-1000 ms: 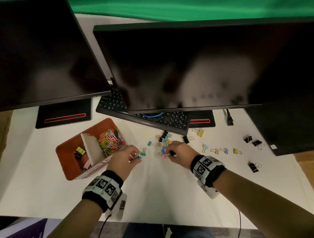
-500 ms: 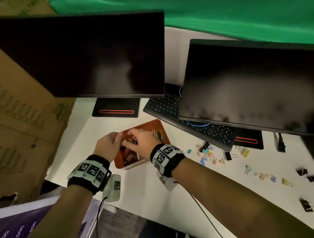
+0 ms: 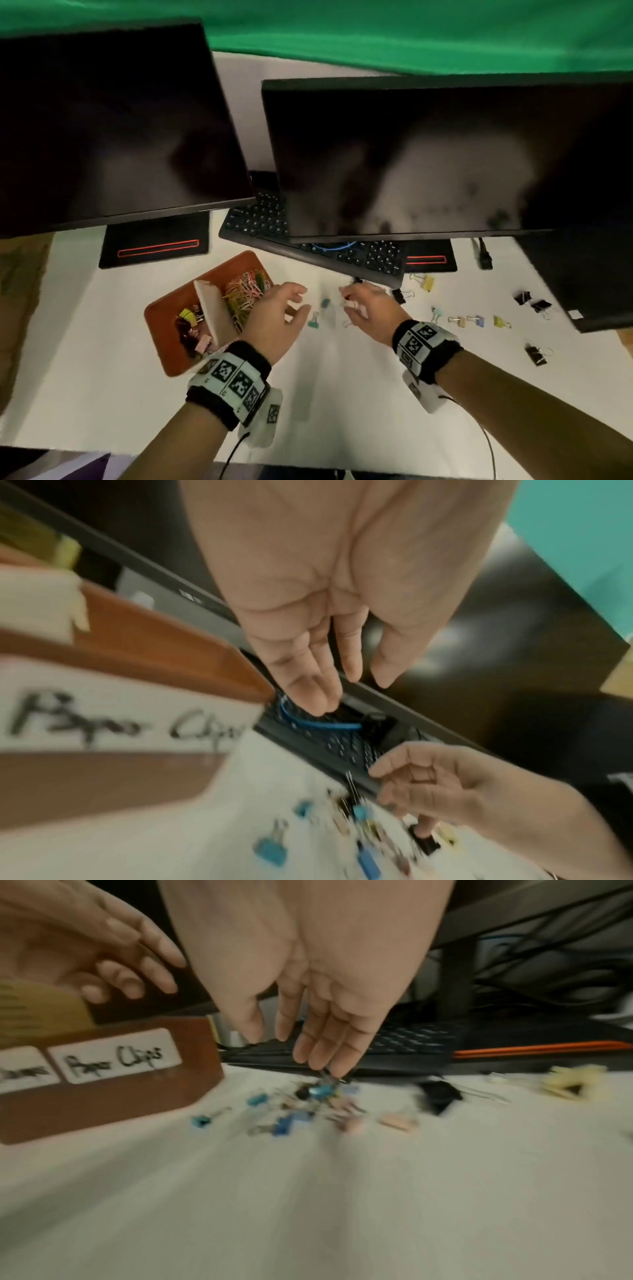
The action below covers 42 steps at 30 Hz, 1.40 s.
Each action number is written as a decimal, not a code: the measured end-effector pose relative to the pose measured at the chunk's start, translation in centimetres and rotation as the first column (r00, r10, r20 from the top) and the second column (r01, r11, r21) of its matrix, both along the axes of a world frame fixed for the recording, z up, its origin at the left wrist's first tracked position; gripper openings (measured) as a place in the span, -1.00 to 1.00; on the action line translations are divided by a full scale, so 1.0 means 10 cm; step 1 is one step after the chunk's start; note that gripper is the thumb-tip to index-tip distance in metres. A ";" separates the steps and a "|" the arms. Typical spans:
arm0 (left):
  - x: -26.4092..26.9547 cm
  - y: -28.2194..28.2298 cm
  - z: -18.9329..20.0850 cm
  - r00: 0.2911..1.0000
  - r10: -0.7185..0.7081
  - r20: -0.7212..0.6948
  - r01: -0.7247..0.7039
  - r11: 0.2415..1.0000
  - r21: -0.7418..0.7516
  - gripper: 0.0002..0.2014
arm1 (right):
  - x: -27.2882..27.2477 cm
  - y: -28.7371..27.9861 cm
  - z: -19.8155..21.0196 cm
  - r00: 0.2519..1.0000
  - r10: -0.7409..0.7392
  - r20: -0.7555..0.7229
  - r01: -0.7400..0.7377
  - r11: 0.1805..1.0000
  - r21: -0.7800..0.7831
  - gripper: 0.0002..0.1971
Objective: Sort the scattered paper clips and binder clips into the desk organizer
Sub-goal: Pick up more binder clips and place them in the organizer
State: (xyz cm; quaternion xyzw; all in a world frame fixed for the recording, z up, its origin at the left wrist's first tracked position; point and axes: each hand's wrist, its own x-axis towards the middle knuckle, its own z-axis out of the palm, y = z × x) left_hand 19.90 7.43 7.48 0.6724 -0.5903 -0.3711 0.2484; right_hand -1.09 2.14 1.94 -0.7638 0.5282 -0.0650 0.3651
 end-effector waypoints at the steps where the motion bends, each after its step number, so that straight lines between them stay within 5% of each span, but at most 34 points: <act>1: -0.13 -0.05 -0.10 0.999 -0.034 0.009 0.034 0.999 0.033 -0.72 | -0.14 -0.01 -0.04 0.998 -0.037 -0.048 0.038 0.999 0.010 -0.68; 6: -0.54 -0.26 -0.58 0.983 -0.145 0.116 0.119 0.971 0.206 -0.53 | -0.54 -0.09 -0.18 0.974 -0.154 -0.165 0.164 0.985 0.047 -0.63; 12: -0.67 -0.55 -0.86 0.954 -0.214 0.209 0.147 0.943 0.298 -0.44 | -0.60 -0.14 -0.20 0.957 0.035 -0.287 -0.032 0.999 0.015 -0.45; 18: -0.77 -0.81 -0.93 0.938 -0.277 0.209 0.179 0.902 0.394 -0.34 | -0.59 -0.19 -0.18 0.927 0.043 -0.371 -0.045 0.999 0.003 -0.28; 25: -0.68 -0.85 -0.91 0.932 -0.312 0.183 0.237 0.909 0.343 -0.28 | -0.52 -0.10 -0.22 0.870 0.181 -0.460 -0.186 0.982 0.033 -0.26; 32: -0.63 -0.55 -0.97 0.858 -0.488 0.161 0.405 0.834 0.374 -0.26 | -0.25 -0.10 -0.31 0.968 0.137 -0.208 -0.123 0.989 0.081 -0.26; 38: -0.56 -0.20 -0.96 0.906 -0.364 0.214 0.276 0.895 0.351 -0.37 | -0.20 -0.04 -0.33 0.965 0.260 -0.032 -0.255 0.961 0.110 -0.47; 42: -0.51 0.04 -0.97 0.931 -0.238 0.277 0.144 0.936 0.321 -0.31 | -0.23 0.03 -0.38 0.991 0.136 0.013 -0.137 0.989 0.063 -0.45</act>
